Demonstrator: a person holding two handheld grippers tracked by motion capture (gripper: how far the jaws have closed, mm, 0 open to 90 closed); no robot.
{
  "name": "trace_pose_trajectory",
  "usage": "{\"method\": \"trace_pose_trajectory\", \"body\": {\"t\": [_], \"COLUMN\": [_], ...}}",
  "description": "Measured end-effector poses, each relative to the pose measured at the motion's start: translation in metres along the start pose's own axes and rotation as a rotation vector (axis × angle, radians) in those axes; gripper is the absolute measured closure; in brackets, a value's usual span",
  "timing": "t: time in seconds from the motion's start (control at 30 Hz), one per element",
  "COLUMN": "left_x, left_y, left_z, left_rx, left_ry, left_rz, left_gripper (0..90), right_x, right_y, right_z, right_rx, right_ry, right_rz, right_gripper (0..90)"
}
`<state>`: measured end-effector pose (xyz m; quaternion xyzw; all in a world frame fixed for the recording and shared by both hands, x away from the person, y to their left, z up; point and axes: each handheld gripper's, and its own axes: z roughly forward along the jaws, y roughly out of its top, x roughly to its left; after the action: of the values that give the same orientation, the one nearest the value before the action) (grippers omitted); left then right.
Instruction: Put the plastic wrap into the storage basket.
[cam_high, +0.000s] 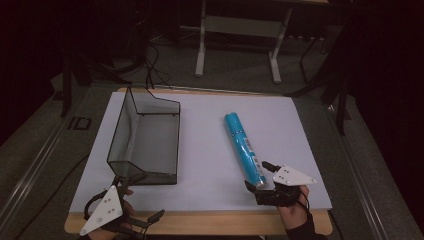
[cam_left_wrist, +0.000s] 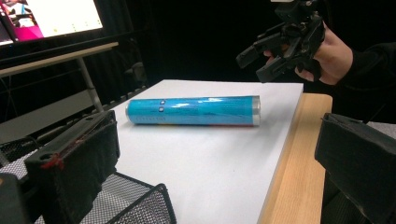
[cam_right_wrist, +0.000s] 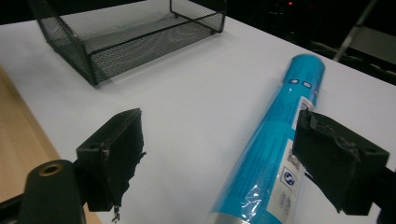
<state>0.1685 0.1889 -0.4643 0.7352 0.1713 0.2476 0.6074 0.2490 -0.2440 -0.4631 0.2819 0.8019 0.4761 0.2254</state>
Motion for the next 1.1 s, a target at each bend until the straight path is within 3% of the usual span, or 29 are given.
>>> {"method": "trace_pose_trajectory", "body": {"t": [0.23,0.63,0.8,0.93,1.1], "left_x": [-0.002,-0.004,-0.004,-0.007,-0.01], "left_y": [0.0,-0.002,-0.002,-0.002,-0.002], "left_z": [0.001,0.005,0.003,0.002,0.004], "left_rx": [0.001,-0.008,-0.024,-0.056,-0.056], "left_ry": [-0.005,-0.032,-0.018,-0.003,-0.015], "left_rz": [0.005,-0.011,-0.017,0.005,0.008], "left_gripper": [0.5,0.5,0.5,0.6,0.5], "right_x": [0.004,0.007,0.011,0.015,0.019], "right_y": [0.001,0.003,0.008,0.015,0.027], "right_z": [0.002,0.007,0.006,0.002,0.0], "right_rx": [0.013,0.064,0.07,0.049,0.05], "right_ry": [0.027,0.014,0.014,0.06,0.076], "right_rz": [-0.022,-0.055,-0.052,-0.05,-0.076], "right_gripper": [16.1,12.8,10.3,10.3,11.1]}}
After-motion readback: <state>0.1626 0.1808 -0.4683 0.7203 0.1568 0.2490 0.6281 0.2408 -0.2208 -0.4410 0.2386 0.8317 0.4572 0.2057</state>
